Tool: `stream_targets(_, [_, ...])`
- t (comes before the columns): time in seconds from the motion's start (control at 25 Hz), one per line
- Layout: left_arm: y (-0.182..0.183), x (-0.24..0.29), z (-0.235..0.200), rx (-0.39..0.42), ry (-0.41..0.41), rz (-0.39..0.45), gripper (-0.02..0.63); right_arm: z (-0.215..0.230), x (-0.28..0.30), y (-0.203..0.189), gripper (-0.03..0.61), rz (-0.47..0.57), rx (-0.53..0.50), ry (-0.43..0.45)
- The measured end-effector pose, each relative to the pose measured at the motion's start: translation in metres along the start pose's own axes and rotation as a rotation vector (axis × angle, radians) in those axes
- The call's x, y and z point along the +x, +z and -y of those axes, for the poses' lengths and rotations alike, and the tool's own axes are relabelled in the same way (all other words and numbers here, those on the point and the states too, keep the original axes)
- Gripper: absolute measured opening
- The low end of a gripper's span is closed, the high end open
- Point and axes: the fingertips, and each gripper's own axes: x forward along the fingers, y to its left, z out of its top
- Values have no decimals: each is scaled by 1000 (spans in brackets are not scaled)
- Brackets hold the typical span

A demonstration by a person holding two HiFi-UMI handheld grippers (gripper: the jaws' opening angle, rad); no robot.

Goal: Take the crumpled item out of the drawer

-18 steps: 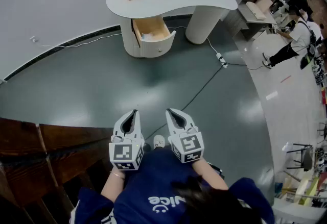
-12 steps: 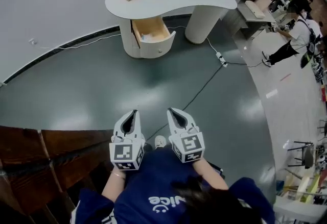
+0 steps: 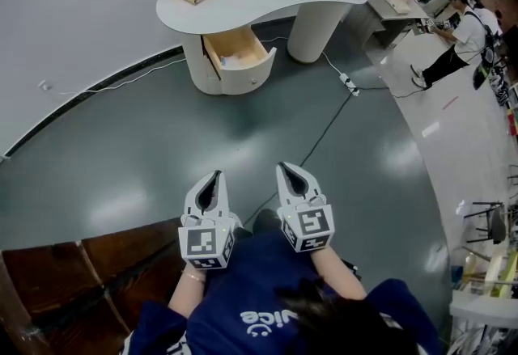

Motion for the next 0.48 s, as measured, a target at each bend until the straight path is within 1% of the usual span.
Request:
stream_targets(0.24, [5, 11, -14, -6, -1, -2, 5, -3, 8, 0, 8, -8, 9, -2])
stream_targets(0.48, [5, 34, -16, -15, 38, 3, 5, 18, 39, 4, 8, 2, 11, 30])
